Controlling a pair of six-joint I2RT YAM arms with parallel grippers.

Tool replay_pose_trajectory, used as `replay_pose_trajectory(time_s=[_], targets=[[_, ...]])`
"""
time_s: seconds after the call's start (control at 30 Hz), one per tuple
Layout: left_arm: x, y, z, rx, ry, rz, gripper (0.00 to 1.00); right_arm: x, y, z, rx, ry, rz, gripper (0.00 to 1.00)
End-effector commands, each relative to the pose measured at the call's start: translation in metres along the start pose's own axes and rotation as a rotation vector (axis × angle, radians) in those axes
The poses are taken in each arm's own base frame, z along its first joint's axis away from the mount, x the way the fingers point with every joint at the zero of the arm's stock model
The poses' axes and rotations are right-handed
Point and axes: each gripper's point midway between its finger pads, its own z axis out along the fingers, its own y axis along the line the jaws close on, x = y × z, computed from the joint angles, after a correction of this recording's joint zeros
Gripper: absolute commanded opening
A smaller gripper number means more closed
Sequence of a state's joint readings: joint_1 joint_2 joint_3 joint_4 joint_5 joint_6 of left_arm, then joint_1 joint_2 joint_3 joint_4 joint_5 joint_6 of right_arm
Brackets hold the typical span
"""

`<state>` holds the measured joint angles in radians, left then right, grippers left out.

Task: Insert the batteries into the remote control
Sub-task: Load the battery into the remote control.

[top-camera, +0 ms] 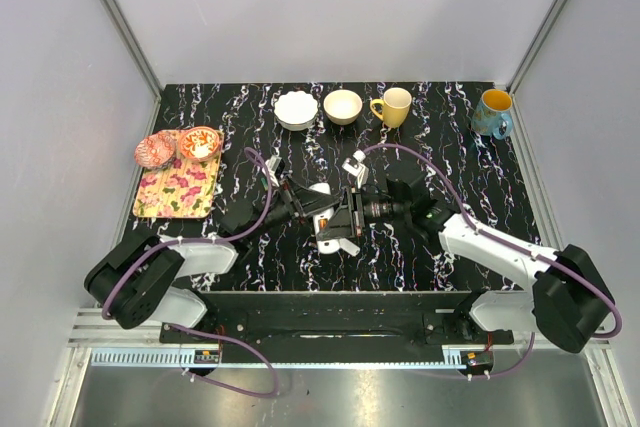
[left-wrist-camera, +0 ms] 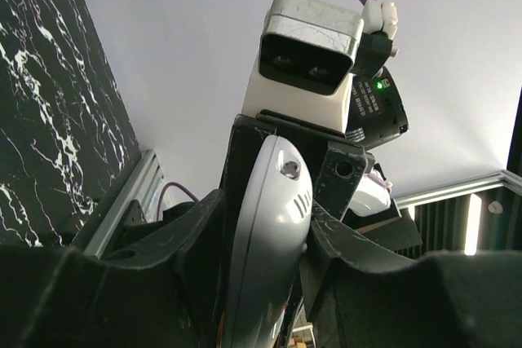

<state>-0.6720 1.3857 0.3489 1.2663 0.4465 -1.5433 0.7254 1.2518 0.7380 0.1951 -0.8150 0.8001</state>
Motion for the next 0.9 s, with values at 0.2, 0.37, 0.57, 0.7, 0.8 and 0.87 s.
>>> replay_pose_trajectory(time_s=[0.2, 0.37, 0.57, 0.7, 0.8, 0.87], targets=[[0.012, -0.046, -0.017, 0.215, 0.066, 0.107, 0.0, -0.006, 0.023, -0.007, -0.075, 0.038, -0.081, 0.0], [0.008, -0.038, -0.017, 0.176, 0.036, 0.096, 0.0, -0.007, 0.017, -0.007, -0.037, 0.03, -0.055, 0.01], [-0.006, -0.025, -0.019, 0.103, -0.059, 0.086, 0.0, -0.013, 0.017, -0.004, -0.029, 0.023, -0.017, 0.28], [-0.011, -0.024, -0.019, 0.09, -0.089, 0.087, 0.0, -0.018, 0.022, -0.005, -0.026, 0.015, -0.022, 0.4], [-0.013, -0.023, -0.018, 0.083, -0.097, 0.088, 0.0, -0.02, 0.025, -0.005, -0.023, 0.015, -0.024, 0.46], [-0.015, -0.022, -0.017, 0.075, -0.104, 0.084, 0.0, -0.02, 0.026, -0.005, -0.024, 0.021, -0.023, 0.5]])
